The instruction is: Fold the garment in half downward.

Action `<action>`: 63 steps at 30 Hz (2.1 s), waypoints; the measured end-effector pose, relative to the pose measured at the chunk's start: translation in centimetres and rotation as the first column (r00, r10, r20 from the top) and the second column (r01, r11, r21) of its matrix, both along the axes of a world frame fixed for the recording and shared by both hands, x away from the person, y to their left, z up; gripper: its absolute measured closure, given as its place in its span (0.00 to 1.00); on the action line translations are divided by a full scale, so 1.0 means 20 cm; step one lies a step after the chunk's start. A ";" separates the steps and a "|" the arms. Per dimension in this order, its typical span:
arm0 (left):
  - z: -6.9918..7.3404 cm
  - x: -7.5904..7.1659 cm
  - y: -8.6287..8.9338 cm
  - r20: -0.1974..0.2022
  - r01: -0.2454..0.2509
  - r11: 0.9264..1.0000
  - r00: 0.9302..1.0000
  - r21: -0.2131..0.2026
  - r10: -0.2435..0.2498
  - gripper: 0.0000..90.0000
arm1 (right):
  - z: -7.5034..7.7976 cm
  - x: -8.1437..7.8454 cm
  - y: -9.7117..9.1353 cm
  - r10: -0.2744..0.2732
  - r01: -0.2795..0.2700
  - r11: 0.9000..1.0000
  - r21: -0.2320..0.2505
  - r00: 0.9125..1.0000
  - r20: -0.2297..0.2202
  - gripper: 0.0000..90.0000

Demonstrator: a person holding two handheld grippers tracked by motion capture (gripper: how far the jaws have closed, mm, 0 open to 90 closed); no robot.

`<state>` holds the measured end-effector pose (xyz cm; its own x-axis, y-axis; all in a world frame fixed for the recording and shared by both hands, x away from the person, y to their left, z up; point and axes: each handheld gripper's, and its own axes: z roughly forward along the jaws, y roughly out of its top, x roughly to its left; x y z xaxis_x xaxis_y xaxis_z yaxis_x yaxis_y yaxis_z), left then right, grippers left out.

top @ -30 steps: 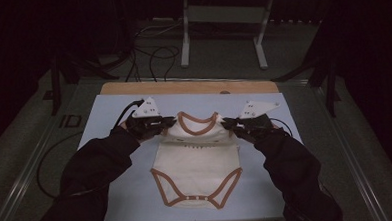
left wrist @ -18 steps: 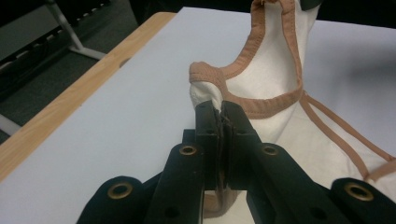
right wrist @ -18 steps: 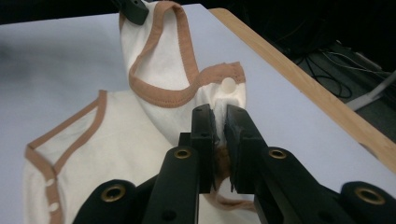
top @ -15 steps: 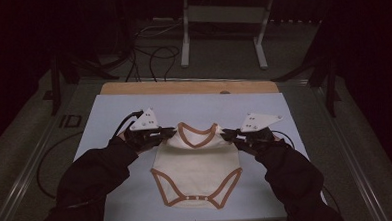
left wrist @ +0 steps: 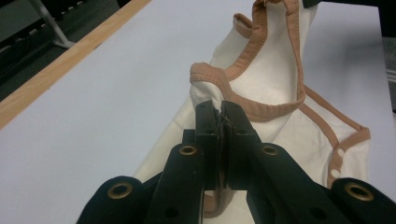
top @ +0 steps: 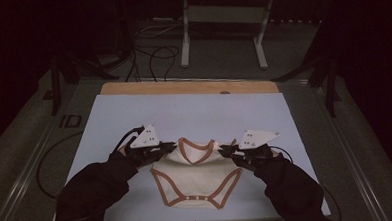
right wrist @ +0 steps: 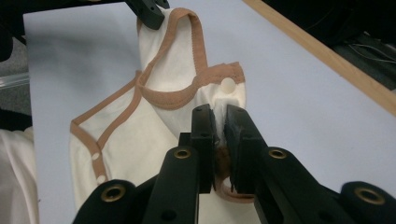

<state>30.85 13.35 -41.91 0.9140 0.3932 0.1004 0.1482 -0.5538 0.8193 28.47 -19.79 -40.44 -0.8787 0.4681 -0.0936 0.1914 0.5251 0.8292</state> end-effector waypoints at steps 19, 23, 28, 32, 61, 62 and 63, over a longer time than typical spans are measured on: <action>-0.19 -0.17 0.03 -0.080 0.034 0.999 0.996 0.005 -0.034 0.97 | -0.21 -0.13 0.01 0.031 -0.030 0.999 0.012 0.992 -0.120 0.92; -0.24 -0.20 0.03 -0.107 0.043 0.999 0.993 0.017 -0.041 0.97 | -0.26 -0.15 0.01 0.036 -0.035 0.999 0.007 0.987 -0.154 0.92; -0.31 -0.21 0.04 -0.151 0.035 0.999 0.988 0.016 -0.032 0.97 | -0.31 -0.16 0.01 0.036 -0.035 0.999 0.011 0.980 -0.194 0.92; -0.35 -0.21 0.05 -0.176 0.038 0.999 0.984 0.030 -0.032 0.96 | -0.35 -0.18 0.02 0.046 -0.046 0.999 0.002 0.976 -0.214 0.92; -0.40 -0.20 0.05 -0.217 0.004 0.999 0.976 0.042 0.005 0.49 | -0.40 -0.11 0.00 0.013 -0.004 0.999 0.034 0.966 -0.259 0.62; -0.40 -0.19 0.04 -0.219 0.003 0.999 0.976 0.035 0.005 0.46 | -0.39 -0.09 0.00 0.006 0.005 0.999 0.041 0.966 -0.259 0.62; -0.40 -0.18 0.04 -0.223 0.006 0.999 0.975 0.031 0.001 0.44 | -0.38 -0.08 0.00 0.011 0.002 0.999 0.049 0.964 -0.266 0.62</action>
<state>27.18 14.15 -49.89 0.9159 0.3904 -0.0939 0.3237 -0.5796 0.7479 26.97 -19.72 -48.11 -0.8708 0.4626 0.1666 0.4067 0.4872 0.7728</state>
